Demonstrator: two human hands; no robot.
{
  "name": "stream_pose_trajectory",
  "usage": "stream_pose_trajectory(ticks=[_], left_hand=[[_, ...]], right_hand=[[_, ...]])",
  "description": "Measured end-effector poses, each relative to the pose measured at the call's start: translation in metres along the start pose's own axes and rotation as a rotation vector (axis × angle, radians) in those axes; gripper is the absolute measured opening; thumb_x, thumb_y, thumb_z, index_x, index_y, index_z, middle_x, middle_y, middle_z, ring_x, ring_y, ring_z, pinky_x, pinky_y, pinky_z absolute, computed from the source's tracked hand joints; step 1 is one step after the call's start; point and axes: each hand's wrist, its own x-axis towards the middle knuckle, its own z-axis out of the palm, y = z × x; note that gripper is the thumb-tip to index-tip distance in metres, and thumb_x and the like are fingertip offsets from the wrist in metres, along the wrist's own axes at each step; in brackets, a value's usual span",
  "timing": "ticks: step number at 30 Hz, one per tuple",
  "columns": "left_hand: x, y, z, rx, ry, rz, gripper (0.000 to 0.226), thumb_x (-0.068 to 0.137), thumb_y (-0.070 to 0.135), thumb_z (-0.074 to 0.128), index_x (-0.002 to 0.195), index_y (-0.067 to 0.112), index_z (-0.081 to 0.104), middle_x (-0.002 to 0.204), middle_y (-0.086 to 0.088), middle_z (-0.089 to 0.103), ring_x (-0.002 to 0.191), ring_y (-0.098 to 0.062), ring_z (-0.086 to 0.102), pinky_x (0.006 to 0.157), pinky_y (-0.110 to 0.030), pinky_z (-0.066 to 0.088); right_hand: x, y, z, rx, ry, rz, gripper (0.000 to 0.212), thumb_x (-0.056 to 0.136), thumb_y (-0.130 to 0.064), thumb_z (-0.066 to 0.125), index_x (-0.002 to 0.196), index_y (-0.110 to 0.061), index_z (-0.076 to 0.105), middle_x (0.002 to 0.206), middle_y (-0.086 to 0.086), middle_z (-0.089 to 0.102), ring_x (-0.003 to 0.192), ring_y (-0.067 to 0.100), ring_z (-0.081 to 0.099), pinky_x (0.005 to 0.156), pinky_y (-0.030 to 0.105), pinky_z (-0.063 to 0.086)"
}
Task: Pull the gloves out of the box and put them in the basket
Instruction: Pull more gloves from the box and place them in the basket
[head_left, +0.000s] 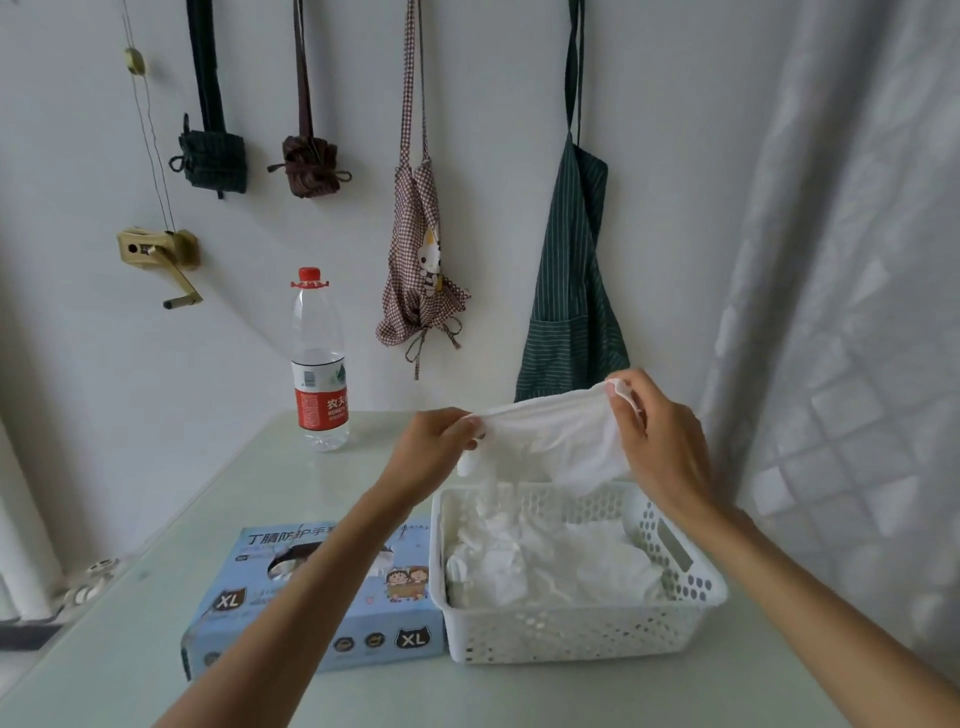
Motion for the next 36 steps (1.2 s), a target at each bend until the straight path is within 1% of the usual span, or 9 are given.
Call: stream_pose_trajectory(ticks=[4,8,12,16,23,26,30,34,36], left_hand=[[-0.023,0.011,-0.013,0.044,0.260,0.037,0.022,0.094,0.025,0.049,0.083,0.019,0.067,0.088,-0.013,0.070,0.088,-0.028,0.064,0.072,-0.032,0.047],[-0.045,0.016,-0.025,0.241,0.389,0.032,0.021,0.094,0.031,0.047,0.080,0.031,0.062,0.076,0.007,0.064,0.078,-0.017,0.058,0.070,-0.031,0.041],[-0.024,-0.010,-0.010,0.561,0.185,-0.015,0.023,0.095,0.032,0.048,0.093,0.023,0.069,0.087,-0.001,0.065,0.088,-0.026,0.056,0.072,-0.029,0.038],[0.012,-0.053,0.023,0.757,-0.080,-0.018,0.026,0.095,0.035,0.050,0.103,0.023,0.071,0.104,-0.005,0.068,0.103,-0.028,0.055,0.084,-0.034,0.045],[0.037,-0.063,0.060,0.997,-0.143,0.214,0.023,0.089,0.046,0.058,0.105,0.033,0.068,0.114,0.006,0.058,0.109,-0.016,0.044,0.086,-0.027,0.031],[0.039,-0.065,0.069,1.078,-0.154,0.323,0.023,0.086,0.046,0.062,0.104,0.032,0.066,0.115,0.009,0.056,0.106,-0.014,0.043,0.085,-0.025,0.030],[0.039,-0.066,0.072,1.160,-0.168,0.430,0.022,0.090,0.037,0.060,0.111,0.032,0.060,0.124,0.010,0.053,0.111,-0.013,0.041,0.089,-0.026,0.031],[0.026,-0.060,0.067,0.971,-0.088,0.373,0.020,0.094,0.030,0.054,0.112,0.029,0.061,0.120,0.008,0.059,0.105,-0.012,0.054,0.087,-0.024,0.041],[0.015,-0.055,0.065,0.860,-0.222,0.283,0.027,0.096,0.039,0.047,0.117,0.029,0.060,0.124,0.007,0.061,0.106,-0.013,0.058,0.090,-0.028,0.047]], right_hand=[[-0.016,-0.031,0.001,0.132,0.056,-0.056,0.024,0.100,-0.031,0.040,0.095,-0.015,0.057,0.044,-0.012,0.040,0.042,0.009,0.042,0.046,0.016,0.028],[-0.024,-0.050,0.004,0.498,-0.011,0.094,0.022,0.100,-0.024,0.045,0.083,-0.013,0.055,0.046,-0.011,0.033,0.043,0.007,0.031,0.043,0.014,0.023],[-0.036,-0.012,0.025,0.503,-0.243,0.406,0.024,0.098,-0.027,0.046,0.075,-0.020,0.047,0.057,-0.004,0.039,0.051,0.009,0.037,0.045,0.017,0.030],[-0.052,0.047,0.049,0.214,-0.425,0.461,0.028,0.098,-0.027,0.048,0.071,-0.018,0.044,0.052,-0.006,0.038,0.047,0.009,0.037,0.046,0.020,0.027],[-0.049,0.081,0.044,-0.355,-0.474,0.191,0.026,0.100,-0.038,0.041,0.109,-0.018,0.054,0.076,-0.002,0.058,0.078,0.027,0.059,0.060,0.031,0.037],[-0.045,0.083,0.041,-0.531,-0.501,0.053,0.029,0.101,-0.041,0.037,0.115,-0.018,0.049,0.095,0.003,0.066,0.089,0.025,0.063,0.062,0.030,0.035],[-0.045,0.086,0.046,-0.691,-0.584,-0.041,0.038,0.099,-0.046,0.036,0.124,-0.017,0.042,0.098,0.001,0.066,0.090,0.021,0.064,0.059,0.028,0.034],[-0.041,0.085,0.036,-0.535,-0.464,-0.029,0.034,0.094,-0.047,0.050,0.117,-0.021,0.048,0.084,-0.008,0.061,0.074,0.014,0.061,0.052,0.023,0.035],[-0.037,0.076,0.029,-0.240,-0.507,0.065,0.020,0.090,-0.040,0.061,0.103,-0.025,0.057,0.073,-0.012,0.056,0.065,0.008,0.056,0.052,0.019,0.038]])
